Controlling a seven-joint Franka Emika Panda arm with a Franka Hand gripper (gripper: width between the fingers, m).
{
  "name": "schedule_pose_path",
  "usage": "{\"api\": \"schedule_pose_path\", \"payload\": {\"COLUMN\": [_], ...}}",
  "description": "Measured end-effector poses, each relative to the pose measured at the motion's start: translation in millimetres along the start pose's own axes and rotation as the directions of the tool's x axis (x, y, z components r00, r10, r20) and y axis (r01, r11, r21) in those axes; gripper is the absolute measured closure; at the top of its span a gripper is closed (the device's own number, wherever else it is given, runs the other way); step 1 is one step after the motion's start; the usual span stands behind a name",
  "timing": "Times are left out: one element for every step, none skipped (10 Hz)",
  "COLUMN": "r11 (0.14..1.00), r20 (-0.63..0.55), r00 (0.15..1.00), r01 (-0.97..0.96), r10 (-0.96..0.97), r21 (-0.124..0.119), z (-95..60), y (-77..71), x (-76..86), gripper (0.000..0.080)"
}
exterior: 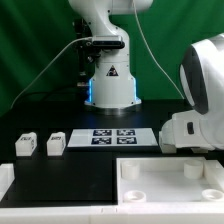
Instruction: Assemble one leg
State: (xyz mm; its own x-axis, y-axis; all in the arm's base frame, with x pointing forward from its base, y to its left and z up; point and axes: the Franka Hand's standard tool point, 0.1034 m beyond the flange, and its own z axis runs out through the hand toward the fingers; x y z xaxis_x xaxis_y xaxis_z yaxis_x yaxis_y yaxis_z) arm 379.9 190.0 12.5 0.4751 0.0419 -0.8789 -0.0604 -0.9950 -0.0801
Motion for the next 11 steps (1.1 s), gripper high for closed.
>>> {"api": "schedule_pose_path", "payload": {"r11": [1.0, 1.0, 1.0, 1.0, 1.0, 1.0, 1.0, 1.0, 1.0, 1.0, 1.0], "r20": [0.0, 0.001, 0.001, 0.001, 0.001, 0.001, 0.001, 0.001, 0.001, 0.001, 0.001], "r00": [1.0, 1.0, 1.0, 1.0, 1.0, 1.0, 1.0, 1.0, 1.0, 1.0, 1.0], "r01": [0.0, 0.0, 0.0, 0.0, 0.0, 0.0, 0.0, 0.0, 0.0, 0.0, 0.0], "r10": [0.0, 0.0, 0.0, 0.0, 0.0, 0.0, 0.0, 0.0, 0.0, 0.0, 0.0], "r21": [0.0, 0.0, 0.0, 0.0, 0.0, 0.0, 0.0, 0.0, 0.0, 0.0, 0.0], "z": [0.2, 0.3, 0.3, 0.3, 0.3, 0.3, 0.3, 0.3, 0.3, 0.3, 0.3], "y": [0.0, 0.1, 0.1, 0.1, 0.0, 0.0, 0.0, 0.0, 0.0, 0.1, 0.0], "x": [0.0, 0.1, 0.0, 0.0, 0.0, 0.0, 0.0, 0.0, 0.0, 0.0, 0.0], "gripper": [0.0405, 0.0405, 0.051, 0.051, 0.051, 0.051, 0.051, 0.051, 0.051, 0.0509, 0.0509]}}
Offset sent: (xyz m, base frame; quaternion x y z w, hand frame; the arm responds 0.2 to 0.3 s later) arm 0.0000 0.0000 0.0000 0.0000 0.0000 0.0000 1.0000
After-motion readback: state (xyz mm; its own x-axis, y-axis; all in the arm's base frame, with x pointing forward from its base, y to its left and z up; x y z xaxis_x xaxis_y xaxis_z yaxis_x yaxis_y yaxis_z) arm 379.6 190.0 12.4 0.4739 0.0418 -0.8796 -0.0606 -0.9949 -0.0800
